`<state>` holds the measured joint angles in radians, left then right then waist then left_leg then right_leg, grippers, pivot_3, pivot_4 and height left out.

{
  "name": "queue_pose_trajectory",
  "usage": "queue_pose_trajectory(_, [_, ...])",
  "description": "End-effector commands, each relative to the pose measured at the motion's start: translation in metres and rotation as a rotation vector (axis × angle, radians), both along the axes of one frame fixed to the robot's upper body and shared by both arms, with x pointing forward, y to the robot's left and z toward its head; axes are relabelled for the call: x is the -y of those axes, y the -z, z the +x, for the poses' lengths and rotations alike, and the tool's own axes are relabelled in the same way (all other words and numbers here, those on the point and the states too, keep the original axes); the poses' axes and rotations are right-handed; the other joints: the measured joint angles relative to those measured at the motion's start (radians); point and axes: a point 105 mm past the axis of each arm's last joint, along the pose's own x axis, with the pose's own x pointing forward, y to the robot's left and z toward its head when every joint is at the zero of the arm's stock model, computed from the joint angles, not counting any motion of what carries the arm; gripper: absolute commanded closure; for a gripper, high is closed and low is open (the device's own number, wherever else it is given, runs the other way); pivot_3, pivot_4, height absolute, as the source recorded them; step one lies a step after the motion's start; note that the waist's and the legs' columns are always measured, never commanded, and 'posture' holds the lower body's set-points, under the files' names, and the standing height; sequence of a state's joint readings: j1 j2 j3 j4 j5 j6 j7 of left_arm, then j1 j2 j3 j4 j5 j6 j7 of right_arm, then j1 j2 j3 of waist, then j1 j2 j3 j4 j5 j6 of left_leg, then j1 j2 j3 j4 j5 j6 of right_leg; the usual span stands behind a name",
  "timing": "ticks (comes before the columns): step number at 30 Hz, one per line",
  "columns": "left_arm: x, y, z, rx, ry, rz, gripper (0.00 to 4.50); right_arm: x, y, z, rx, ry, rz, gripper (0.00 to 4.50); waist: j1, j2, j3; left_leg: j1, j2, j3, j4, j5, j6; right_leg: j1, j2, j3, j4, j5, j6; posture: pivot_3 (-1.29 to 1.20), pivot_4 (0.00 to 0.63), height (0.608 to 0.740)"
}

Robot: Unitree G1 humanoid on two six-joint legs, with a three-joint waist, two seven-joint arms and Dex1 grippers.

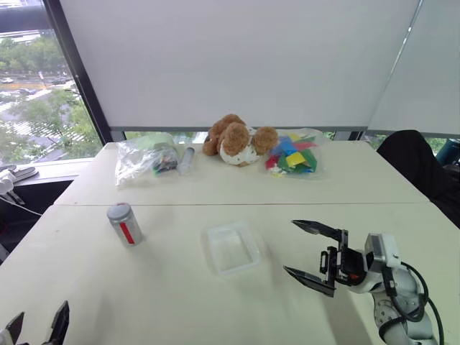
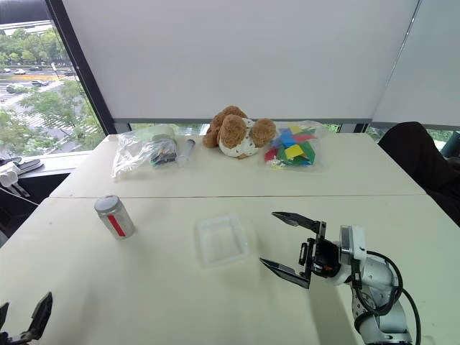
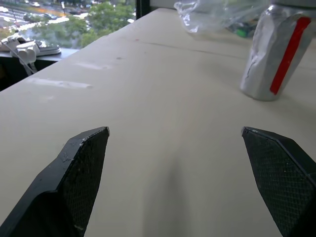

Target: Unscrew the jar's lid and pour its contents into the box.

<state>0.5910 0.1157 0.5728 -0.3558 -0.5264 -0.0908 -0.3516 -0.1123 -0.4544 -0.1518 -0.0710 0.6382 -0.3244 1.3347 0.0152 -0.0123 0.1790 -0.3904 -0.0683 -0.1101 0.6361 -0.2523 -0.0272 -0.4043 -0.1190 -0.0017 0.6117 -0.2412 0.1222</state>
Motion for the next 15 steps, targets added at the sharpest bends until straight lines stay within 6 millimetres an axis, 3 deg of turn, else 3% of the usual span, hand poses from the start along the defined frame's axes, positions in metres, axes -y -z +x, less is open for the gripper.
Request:
queue_pose_trajectory(1, [0.020,-0.019,0.033,0.024,0.009,0.102,0.07,0.009,0.003,-0.005,0.015,0.016,-0.032,0.00,0.003,0.001,0.000,0.000,0.000,0.000,0.000,0.000,0.001,0.000,0.000,0.000,0.000,0.000,0.000,0.00,0.150,0.740])
queue_pose_trajectory(9, [0.062,-0.038,0.096,0.076,-0.018,0.139,0.07,0.022,0.007,0.007,-0.026,0.056,-0.028,0.00,-0.005,0.001,-0.001,0.001,-0.003,0.000,0.001,0.002,0.002,-0.001,0.001,0.000,0.002,0.002,0.003,0.00,0.150,0.740])
queue_pose_trajectory(15, [0.070,-0.044,0.110,0.079,-0.068,0.144,0.07,0.023,0.007,0.010,-0.040,0.085,-0.023,0.00,-0.001,0.001,-0.001,0.001,-0.003,-0.001,0.000,0.002,0.002,-0.001,0.001,0.000,0.003,0.003,0.003,0.00,0.150,0.740])
